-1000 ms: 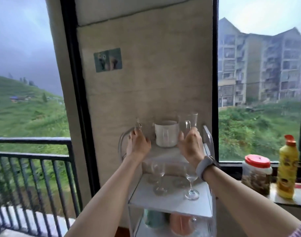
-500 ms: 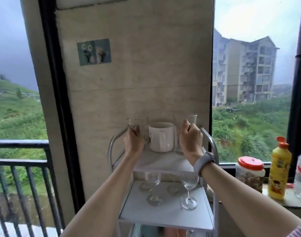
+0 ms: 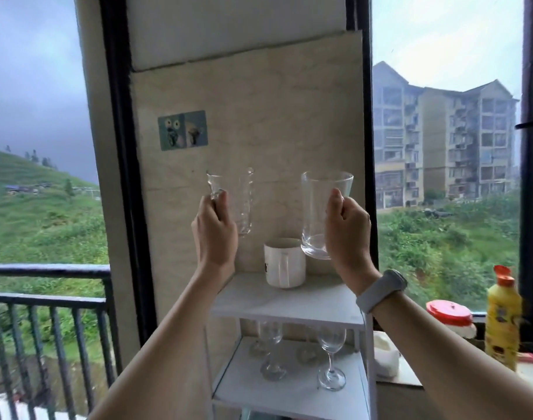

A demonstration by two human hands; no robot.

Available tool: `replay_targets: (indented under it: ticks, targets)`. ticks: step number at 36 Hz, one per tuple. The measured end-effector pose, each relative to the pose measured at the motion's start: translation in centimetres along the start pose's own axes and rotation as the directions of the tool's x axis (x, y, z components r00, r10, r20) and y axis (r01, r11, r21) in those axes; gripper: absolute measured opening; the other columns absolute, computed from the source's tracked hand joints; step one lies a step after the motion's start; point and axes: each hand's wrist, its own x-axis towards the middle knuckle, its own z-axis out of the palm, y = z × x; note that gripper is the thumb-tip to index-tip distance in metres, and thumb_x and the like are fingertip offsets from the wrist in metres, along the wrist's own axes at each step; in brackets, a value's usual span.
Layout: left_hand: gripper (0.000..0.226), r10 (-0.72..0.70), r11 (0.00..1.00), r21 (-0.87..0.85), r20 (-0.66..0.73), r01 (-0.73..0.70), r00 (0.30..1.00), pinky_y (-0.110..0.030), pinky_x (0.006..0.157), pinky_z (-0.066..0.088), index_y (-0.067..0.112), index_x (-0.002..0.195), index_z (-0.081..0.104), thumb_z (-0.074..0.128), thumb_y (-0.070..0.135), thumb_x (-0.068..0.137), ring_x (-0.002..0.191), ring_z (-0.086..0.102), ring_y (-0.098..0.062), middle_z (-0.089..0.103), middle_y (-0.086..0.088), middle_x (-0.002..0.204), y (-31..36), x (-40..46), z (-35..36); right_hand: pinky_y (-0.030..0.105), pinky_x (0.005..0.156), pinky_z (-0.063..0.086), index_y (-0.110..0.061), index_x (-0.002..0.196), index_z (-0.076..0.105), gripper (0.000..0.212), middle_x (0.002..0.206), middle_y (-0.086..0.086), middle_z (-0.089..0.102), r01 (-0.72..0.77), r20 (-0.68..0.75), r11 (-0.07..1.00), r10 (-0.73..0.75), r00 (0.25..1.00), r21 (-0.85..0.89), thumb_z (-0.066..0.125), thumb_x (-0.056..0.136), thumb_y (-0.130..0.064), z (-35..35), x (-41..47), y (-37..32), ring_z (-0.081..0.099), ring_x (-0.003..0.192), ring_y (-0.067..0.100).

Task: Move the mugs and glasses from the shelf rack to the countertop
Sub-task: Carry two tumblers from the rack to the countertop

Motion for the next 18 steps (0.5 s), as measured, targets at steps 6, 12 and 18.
replay_targets:
  ticks: [6, 12, 18]
  targets:
    - [0.029, -0.035, 0.996, 0.076, -0.026, 0.037, 0.999, -0.036, 0.06, 0.036, 0.007, 0.076, 0.051, 0.043, 0.026, 0.096, 0.056, 0.042, -0.021, 0.044, 0.004, 0.057, 2.0, -5.8, -5.8, 0.035, 0.048, 0.03, -0.019, 0.05, 0.032, 0.047, 0.047, 0.002, 0.036, -0.114, 0.164, 0.963, 0.075, 0.984, 0.244, 0.041, 0.094, -0.034, -3.2, -5.4, -2.3, 0.034, 0.047, 0.02]
    - [0.028, -0.13, 0.95, 0.271, -0.116, 0.157, 0.985, -0.019, 0.048, 0.036, 0.025, 0.068, 0.047, 0.042, 0.028, 0.095, 0.046, 0.048, -0.004, 0.046, 0.008, 0.053, 2.6, -15.7, -14.9, 0.026, 0.042, 0.026, -0.028, 0.048, 0.045, 0.044, 0.036, -0.01, 0.038, -0.326, 0.491, 0.871, 0.116, 0.864, 0.368, 0.039, 0.085, -0.051, -6.3, -15.1, -2.4, 0.029, 0.036, 0.006]
    - [0.028, -0.258, 0.821, 0.469, -0.204, 0.326, 0.944, -0.031, 0.054, 0.028, 0.026, 0.067, 0.042, 0.042, 0.027, 0.095, 0.053, 0.046, -0.019, 0.041, 0.009, 0.053, 4.2, -25.9, -25.9, 0.033, 0.048, 0.024, -0.029, 0.049, 0.043, 0.041, 0.037, -0.01, 0.032, -0.473, 0.776, 0.831, 0.083, 0.625, 0.293, 0.04, 0.087, -0.043, -7.5, -27.3, -3.2, 0.025, 0.041, 0.01]
